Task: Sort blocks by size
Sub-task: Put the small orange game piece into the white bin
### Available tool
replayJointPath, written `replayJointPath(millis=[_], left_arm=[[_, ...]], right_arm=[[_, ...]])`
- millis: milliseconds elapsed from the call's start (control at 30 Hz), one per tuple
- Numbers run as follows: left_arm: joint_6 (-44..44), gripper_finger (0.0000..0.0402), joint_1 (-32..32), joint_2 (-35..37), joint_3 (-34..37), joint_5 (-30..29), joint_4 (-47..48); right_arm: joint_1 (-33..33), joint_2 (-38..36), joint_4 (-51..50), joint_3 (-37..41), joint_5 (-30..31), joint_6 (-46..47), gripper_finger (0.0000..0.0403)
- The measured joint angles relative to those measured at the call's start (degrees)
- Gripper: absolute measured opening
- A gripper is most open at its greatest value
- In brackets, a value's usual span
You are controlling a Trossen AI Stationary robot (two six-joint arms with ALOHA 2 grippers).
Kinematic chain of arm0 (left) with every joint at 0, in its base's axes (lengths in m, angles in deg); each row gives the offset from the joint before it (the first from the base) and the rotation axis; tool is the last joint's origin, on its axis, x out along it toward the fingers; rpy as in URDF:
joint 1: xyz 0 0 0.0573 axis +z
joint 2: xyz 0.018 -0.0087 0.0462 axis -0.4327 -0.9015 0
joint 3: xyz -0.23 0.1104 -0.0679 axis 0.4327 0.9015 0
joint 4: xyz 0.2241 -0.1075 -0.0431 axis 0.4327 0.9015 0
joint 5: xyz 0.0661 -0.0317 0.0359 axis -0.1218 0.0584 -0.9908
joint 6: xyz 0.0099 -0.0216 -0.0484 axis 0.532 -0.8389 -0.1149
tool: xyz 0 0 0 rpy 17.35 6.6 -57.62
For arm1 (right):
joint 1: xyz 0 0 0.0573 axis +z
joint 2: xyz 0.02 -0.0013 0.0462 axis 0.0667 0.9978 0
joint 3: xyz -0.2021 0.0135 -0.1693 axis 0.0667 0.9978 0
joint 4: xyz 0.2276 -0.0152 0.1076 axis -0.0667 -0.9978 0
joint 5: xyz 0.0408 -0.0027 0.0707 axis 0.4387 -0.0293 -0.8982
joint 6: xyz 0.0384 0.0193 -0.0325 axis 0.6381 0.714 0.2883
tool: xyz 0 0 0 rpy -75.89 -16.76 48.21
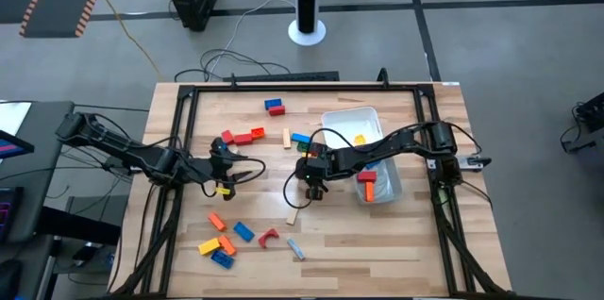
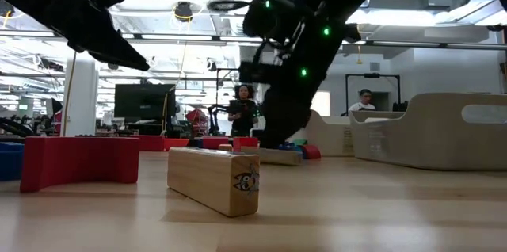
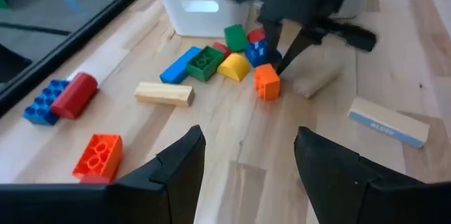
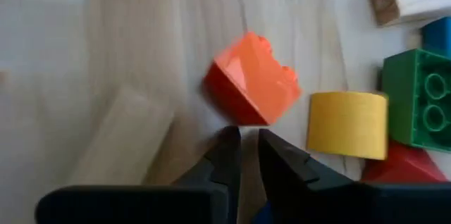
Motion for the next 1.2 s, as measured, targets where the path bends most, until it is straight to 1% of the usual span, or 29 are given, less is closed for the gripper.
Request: replayJointPath(millis=[233, 333, 400, 567, 700, 833, 933, 1033, 1200], left_arm=[[-3.19, 0.0208, 0.09, 0.02, 0.0, 0.02, -0.07], [-3.75, 0.0208, 0.11, 0.0, 0.0, 0.0, -0.06], [-3.8, 0.0208, 0.11, 0.0, 0.0, 0.0, -0.14], [-4.0, 0.0208, 0.11, 0.0, 0.0, 0.0, -0.21], [-3.99, 0.0208, 0.11, 0.0, 0.0, 0.0, -0.25], [-3.72, 0.0208, 0.11, 0.0, 0.0, -0.01, -0.28], [-3.3, 0.0208, 0.11, 0.0, 0.0, -0.02, -0.43], [-3.33, 0.0208, 0.13, 0.0, 0.0, -0.12, -0.43], [-3.95, 0.0208, 0.12, 0.02, 0.0, -0.14, -0.4]], right_arm=[[0.0, -3.42, -0.06, 0.04, 0.56, 1.37, 0.0051], [0.27, -4.24, -0.09, -0.02, 0.65, 1.85, 0.0051], [0.65, -4.26, -0.01, -0.02, 0.65, 0.95, 0.0058], [1.63, -4.26, 0.71, -0.02, 0.74, -1.48, 0.0099], [1.83, -4.26, 3.07, -0.02, 0.81, -1.94, 0.0152], [1.95, -4.28, 8.08, -0.04, 0.83, -4.13, 0.0209], [1.75, -4.31, 10.63, -0.07, 0.82, -5.94, 0.024], [0.91, -4.31, 12.49, -0.07, 0.21, -7.24, 0.0253], [-1.3, -1.14, 14.63, 0.04, -2.54, -7.63, 0.0255]])
